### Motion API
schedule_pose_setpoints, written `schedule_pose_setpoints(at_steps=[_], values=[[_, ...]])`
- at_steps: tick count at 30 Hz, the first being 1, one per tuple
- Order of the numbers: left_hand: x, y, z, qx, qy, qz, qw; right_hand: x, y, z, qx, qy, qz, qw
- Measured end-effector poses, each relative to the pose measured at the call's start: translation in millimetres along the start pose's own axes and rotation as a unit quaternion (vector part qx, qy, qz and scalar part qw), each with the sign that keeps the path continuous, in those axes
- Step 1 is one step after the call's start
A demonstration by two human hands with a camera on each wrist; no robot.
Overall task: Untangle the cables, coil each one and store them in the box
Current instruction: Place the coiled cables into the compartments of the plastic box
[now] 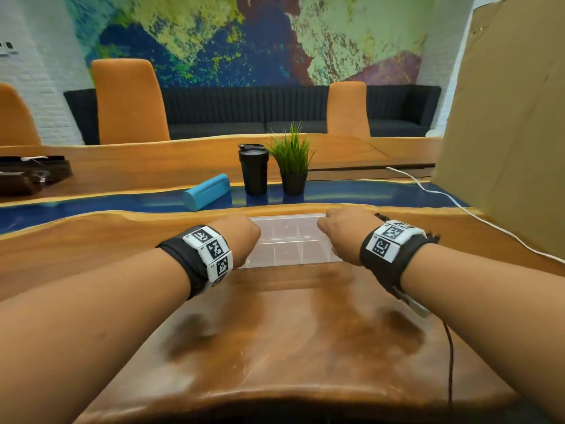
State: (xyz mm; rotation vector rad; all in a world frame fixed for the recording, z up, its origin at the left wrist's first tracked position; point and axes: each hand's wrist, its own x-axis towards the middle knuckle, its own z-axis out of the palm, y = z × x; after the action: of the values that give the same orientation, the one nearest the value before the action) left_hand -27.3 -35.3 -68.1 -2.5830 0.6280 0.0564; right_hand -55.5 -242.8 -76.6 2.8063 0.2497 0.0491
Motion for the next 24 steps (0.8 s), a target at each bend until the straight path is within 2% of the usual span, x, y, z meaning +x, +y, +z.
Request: schedule_pose_setpoints(at_steps=[9, 12, 15, 21, 24], values=[[3.9, 7.1, -0.1, -0.023, -0.061, -0.007, 0.998, -3.5, -12.4, -0.5, -0.083, -0.051, -0.028, 0.995], [7.3, 6.0, 6.3, -0.025, -0.014, 0.003, 1.000, 0.5, -15.1, -2.2, -0.102, -0.083, -0.022, 0.991], [8.5, 7.9, 8.0, -0.027, -0.055, -0.007, 0.998, 8.5, -18.7, -1.2, -0.108, -0.120, -0.007, 0.987], [5.2, 6.5, 6.2, -0.025, -0.052, 0.006, 0.998, 21.8, -22.4, 3.6, -0.067, -0.170, 0.036, 0.982], [1.7, 3.5, 6.4, -0.023, -0.035, 0.020, 0.999, 19.4, -22.9, 0.8, -0.076, -0.169, 0.024, 0.982]])
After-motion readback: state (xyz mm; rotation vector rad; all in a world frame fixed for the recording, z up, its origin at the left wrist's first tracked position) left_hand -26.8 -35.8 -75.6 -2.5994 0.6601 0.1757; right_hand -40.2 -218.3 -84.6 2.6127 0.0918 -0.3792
